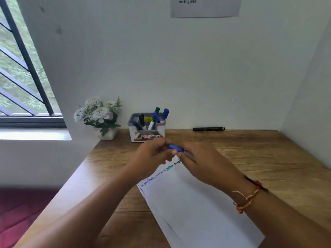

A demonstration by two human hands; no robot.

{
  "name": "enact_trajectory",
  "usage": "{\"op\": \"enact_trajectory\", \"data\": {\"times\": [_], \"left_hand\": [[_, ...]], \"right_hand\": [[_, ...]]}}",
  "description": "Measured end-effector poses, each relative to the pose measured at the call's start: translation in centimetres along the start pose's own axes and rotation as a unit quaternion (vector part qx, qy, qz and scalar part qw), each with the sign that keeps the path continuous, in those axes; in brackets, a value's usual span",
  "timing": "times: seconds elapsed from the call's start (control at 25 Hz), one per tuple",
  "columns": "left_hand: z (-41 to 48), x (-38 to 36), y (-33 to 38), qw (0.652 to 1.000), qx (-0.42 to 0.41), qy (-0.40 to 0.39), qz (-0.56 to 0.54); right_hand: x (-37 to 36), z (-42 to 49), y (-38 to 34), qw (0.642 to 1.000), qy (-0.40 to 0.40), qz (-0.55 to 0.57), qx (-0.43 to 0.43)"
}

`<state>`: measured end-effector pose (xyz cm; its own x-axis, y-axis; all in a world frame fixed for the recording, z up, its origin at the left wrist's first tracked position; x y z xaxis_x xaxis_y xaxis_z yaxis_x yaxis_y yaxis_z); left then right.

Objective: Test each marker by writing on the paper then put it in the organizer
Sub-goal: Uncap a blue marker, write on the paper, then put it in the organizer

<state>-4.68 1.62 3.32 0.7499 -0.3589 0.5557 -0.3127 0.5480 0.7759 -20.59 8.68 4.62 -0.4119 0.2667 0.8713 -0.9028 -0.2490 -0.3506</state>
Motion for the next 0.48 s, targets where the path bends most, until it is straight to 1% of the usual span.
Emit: {"op": "enact_trajectory", "data": {"times": [0.08, 0.16, 0.32, 0.4, 0.48], "left_hand": [[-0.7, 0.0, -0.6, 1.0, 0.005, -0.008, 0.006], [-0.9, 0.0, -1.2, 0.999, -0.003, -0.035, 0.005], [-1.1, -0.3, -1.4, 0.998, -0.004, -0.066, -0.004], [-1.2, -0.3, -1.1, 0.998, -0.007, -0.064, -0.009], [-1.1, 0.4, -0.8, 0.998, 0.008, -0.03, -0.056]], "right_hand": [[-0.9, -0.4, -0.3, 1.0, 0.0, 0.001, -0.003], [-1.3, -0.7, -0.1, 1.0, -0.005, 0.003, -0.008], [-1.5, -1.2, 0.3, 0.999, -0.041, -0.006, -0.018], [-1.4, -1.2, 0.0, 0.998, -0.053, -0.011, -0.022], [-1.0, -1.4, 0.0, 0.996, -0.073, 0.014, -0.054]]}}
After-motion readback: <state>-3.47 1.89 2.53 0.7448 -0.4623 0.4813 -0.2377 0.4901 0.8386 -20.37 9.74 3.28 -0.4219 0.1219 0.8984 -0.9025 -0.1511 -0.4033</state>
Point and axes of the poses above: each hand's wrist, its own z-axis towards the middle knuckle, its own x-axis out of the back of the hand, y = z × x, the point moved 3 cm from there along z, towards the middle knuckle, and after that the axes turned 1 degree about -z, right-handed, at the moved point
